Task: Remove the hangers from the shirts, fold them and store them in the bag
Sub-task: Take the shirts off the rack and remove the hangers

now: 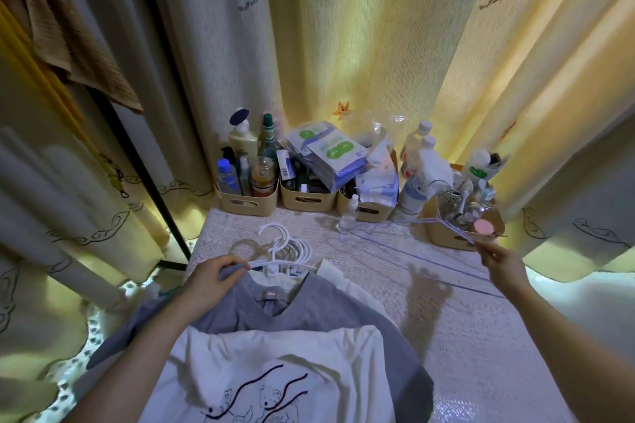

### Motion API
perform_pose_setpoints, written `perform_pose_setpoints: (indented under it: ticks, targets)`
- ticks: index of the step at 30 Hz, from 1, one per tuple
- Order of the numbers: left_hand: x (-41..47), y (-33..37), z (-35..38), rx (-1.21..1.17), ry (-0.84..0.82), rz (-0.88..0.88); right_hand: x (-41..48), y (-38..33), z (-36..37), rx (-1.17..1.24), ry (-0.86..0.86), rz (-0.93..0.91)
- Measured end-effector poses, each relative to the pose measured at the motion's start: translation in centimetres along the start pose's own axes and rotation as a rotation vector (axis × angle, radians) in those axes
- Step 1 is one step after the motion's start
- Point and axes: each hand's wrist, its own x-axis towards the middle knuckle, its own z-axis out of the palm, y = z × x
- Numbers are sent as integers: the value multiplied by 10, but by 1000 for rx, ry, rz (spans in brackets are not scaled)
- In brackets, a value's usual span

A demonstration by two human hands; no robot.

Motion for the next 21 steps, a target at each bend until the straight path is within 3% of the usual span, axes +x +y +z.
perform_pose_setpoints:
  ticks: [8,11,19,21]
  targets:
    - [5,-4,2,-23,6,2,21,9,17,-178,86,59]
    - [5,-7,0,-26,14,4,31,8,22,-224,103,194]
    - [1,-10,-2,-20,-9,-23,35,-4,31,-297,-97,237]
    - [0,-11,-2,7,10,-22,30,-9,33,-271,-65,254]
